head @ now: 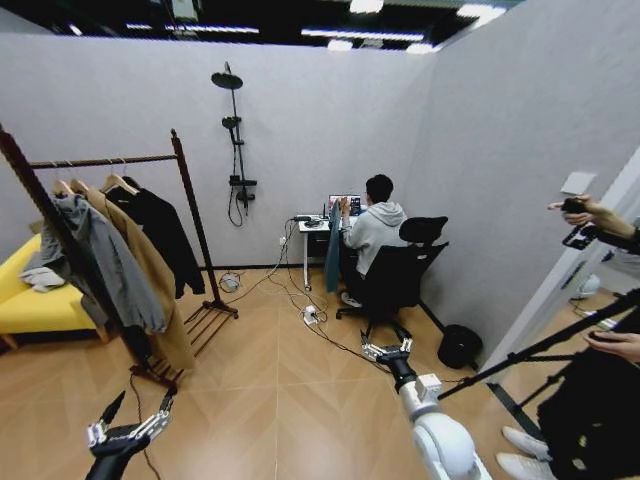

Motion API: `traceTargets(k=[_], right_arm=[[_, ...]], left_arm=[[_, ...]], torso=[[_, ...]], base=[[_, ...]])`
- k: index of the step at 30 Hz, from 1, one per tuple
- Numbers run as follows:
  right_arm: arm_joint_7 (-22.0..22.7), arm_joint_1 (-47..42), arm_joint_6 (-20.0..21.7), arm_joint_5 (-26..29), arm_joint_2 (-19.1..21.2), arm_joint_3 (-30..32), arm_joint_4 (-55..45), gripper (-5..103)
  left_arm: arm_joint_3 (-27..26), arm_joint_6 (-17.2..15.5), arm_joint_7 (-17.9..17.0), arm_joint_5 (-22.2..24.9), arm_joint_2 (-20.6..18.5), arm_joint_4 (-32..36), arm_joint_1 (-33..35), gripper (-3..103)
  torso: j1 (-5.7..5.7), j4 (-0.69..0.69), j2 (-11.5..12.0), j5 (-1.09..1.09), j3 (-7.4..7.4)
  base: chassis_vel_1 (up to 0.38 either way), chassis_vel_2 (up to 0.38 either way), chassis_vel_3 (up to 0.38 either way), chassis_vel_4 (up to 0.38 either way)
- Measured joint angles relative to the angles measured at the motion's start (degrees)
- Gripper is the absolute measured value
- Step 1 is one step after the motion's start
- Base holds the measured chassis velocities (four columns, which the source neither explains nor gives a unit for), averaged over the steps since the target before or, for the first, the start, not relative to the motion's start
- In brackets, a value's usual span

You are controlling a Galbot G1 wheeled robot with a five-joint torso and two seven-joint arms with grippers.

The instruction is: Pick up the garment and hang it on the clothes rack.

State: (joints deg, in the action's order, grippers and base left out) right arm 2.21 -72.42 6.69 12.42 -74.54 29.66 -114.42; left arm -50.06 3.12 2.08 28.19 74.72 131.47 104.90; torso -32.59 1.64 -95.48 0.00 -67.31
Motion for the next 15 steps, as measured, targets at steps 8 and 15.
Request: traceTargets(k=[8, 15], right_arm=[[0.08, -0.19, 0.09, -0.75, -0.63, -0.47, -0.44, 100], [0.26, -0.62, -0.84, -0.82, -0.76, -1.41, -0.56, 100]], left_arm=[[0.0, 0.0, 0.01, 0.0, 0.0, 0.0, 0.0, 100], [0.0, 0.0, 0.0, 0.0, 0.0, 0.0, 0.01, 100]], torso=[[0.0, -0.02, 0.0, -0.01, 0.0], [0.02, -0.01, -0.01, 0.0, 0.01]], base=[[0.12, -0.127, -0.118, 0.12], [0.077, -0.094, -0.086, 0.076]])
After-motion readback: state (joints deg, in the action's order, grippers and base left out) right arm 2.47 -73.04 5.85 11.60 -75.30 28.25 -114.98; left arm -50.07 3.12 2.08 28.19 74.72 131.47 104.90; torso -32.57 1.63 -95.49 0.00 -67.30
